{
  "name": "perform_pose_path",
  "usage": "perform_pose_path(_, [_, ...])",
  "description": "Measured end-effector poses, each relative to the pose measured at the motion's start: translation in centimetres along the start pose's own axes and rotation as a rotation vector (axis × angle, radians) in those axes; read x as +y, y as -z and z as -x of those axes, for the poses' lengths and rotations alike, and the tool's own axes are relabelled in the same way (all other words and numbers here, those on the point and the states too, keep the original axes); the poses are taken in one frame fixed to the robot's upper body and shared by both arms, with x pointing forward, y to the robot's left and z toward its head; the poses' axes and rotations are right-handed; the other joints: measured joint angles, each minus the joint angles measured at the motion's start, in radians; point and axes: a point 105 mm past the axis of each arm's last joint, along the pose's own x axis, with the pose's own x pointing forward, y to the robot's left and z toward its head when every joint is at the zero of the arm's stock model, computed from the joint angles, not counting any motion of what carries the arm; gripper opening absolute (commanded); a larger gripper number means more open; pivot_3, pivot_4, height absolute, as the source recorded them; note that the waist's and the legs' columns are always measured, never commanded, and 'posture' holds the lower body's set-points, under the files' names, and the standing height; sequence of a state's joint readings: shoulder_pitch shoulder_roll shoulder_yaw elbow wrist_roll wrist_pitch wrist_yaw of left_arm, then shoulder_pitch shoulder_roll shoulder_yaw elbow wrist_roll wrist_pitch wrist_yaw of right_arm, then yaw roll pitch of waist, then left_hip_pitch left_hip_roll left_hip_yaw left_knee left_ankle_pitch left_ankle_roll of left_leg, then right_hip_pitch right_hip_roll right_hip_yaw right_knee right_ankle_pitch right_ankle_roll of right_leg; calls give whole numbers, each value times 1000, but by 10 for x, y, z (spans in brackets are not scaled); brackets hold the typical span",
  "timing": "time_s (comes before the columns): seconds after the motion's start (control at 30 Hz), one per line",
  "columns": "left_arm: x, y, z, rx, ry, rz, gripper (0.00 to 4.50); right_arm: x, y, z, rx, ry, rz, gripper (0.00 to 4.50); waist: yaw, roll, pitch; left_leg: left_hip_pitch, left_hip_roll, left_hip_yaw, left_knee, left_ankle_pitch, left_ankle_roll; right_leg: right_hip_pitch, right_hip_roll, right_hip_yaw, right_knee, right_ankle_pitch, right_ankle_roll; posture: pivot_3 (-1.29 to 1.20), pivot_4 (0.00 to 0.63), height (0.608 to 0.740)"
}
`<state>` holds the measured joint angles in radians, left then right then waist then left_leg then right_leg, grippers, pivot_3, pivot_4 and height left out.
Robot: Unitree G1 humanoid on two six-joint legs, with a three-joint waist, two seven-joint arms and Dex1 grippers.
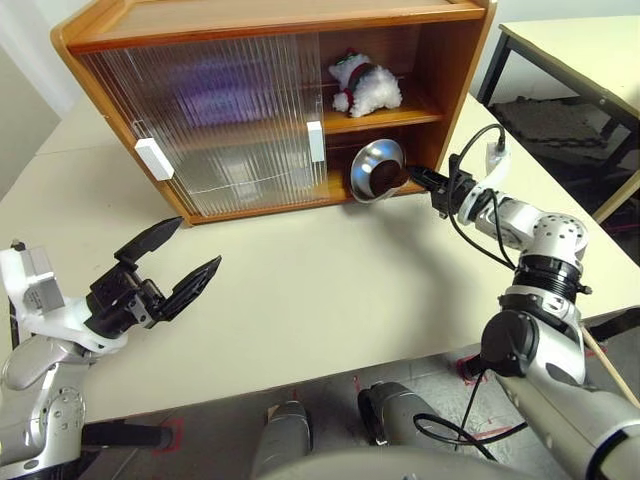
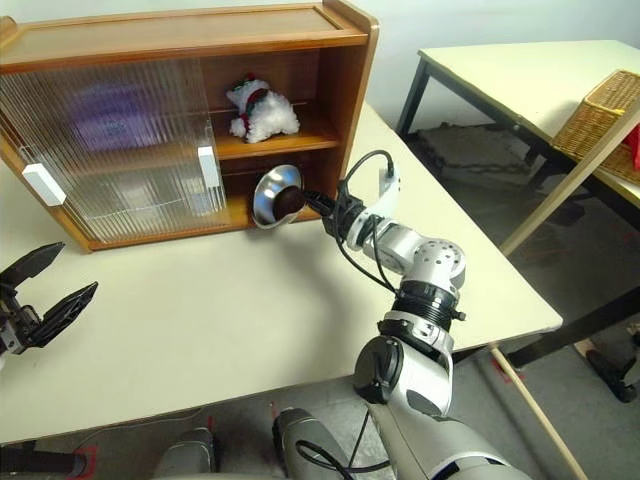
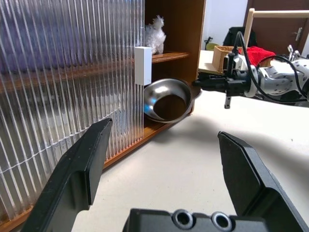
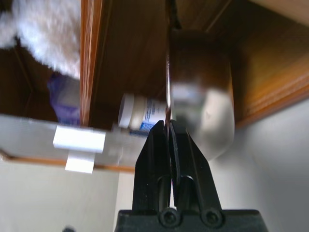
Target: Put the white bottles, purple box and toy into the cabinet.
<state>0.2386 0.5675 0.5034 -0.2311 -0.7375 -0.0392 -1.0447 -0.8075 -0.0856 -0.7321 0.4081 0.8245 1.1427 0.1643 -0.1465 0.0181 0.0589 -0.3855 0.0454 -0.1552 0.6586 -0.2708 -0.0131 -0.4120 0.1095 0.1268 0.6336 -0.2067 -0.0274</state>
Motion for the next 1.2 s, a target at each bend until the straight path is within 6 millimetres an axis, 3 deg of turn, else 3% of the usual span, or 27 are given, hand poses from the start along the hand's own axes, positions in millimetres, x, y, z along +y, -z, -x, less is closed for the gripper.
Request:
perform_pose_path(0.3, [0, 1, 0, 9, 1, -3, 4500, 5, 11, -30, -43, 11, -35, 6, -6, 0, 0, -1, 1, 0, 0, 0, 0, -1, 0, -1, 0, 1, -2, -149, 66, 740])
perform_pose_path(0.6, [-2, 4, 4, 26, -5, 6, 4500, -5, 14, -40, -79, 59, -6, 6, -4, 0, 0, -1, 2, -1, 0, 0, 1, -2, 0, -1, 0, 2, -3, -134, 64, 740])
perform_pose_path(0.7, [-2, 5, 5, 28, -7, 8, 4500, -9, 10, -40, -94, 77, 10, 756, -2, 0, 0, -1, 2, -1, 0, 0, 1, -2, 0, -1, 0, 3, -3, -137, 64, 740])
perform_pose_path(0.87, [-2, 4, 4, 24, -9, 3, 4500, -10, 8, -41, -97, 80, 55, 2546, -3, 0, 0, -1, 2, 0, 1, 0, 1, -2, 0, -2, 0, 4, -5, -144, 66, 740])
perform_pose_path(1.03, [-1, 3, 3, 22, -11, 0, 4500, -5, 10, -34, -48, 52, 295, 4479, -1, 0, 0, -1, 2, 0, 1, 1, 2, -2, 0, -2, 0, 4, -5, -144, 67, 740])
perform_pose_path(1.2, [0, 2, 2, 24, -14, -1, 4500, -11, 37, -11, 134, 11, 476, 4479, -5, 0, 0, -1, 2, 2, 1, 1, 2, -1, 0, -2, 0, 9, 3, -157, 68, 740])
